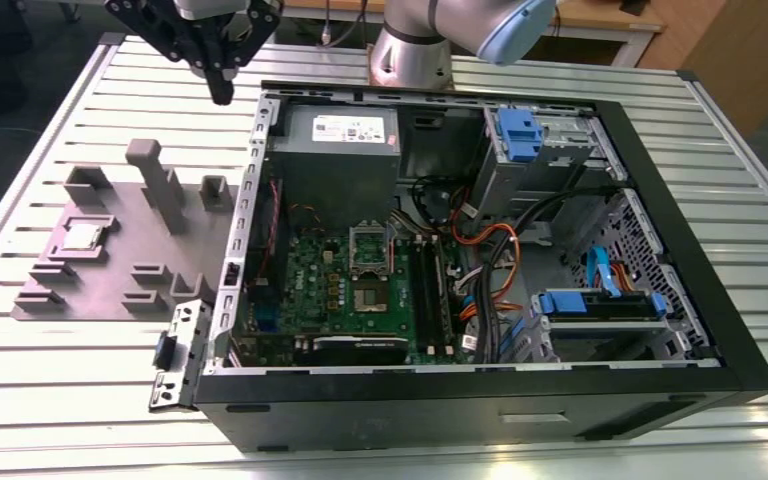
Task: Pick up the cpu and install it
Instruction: 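Reach for the cpu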
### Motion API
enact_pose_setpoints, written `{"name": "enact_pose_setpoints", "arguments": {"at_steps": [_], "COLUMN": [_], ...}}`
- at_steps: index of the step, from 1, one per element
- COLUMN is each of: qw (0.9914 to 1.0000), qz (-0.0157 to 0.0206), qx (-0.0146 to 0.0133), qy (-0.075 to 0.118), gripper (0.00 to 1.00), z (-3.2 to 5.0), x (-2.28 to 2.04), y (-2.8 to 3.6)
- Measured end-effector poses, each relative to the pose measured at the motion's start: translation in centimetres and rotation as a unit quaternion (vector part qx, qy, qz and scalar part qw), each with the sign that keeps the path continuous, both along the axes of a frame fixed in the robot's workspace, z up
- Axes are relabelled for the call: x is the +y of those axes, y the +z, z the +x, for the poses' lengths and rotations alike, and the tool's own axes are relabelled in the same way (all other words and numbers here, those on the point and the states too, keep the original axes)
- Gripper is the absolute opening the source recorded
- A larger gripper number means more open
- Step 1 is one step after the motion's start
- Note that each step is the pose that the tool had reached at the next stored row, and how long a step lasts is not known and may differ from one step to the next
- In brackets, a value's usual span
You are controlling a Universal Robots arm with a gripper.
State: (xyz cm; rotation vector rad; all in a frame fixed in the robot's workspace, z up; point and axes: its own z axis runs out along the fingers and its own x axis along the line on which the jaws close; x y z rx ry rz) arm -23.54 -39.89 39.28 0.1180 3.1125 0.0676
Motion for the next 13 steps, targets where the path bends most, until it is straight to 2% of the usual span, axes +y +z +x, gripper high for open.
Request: {"name": "enact_pose_setpoints", "arguments": {"at_steps": [13], "qw": [1.0], "qz": [0.0], "qx": [0.0], "qy": [0.0], "gripper": [0.11], "z": [-0.38], "x": [0.0], "y": [0.0]}}
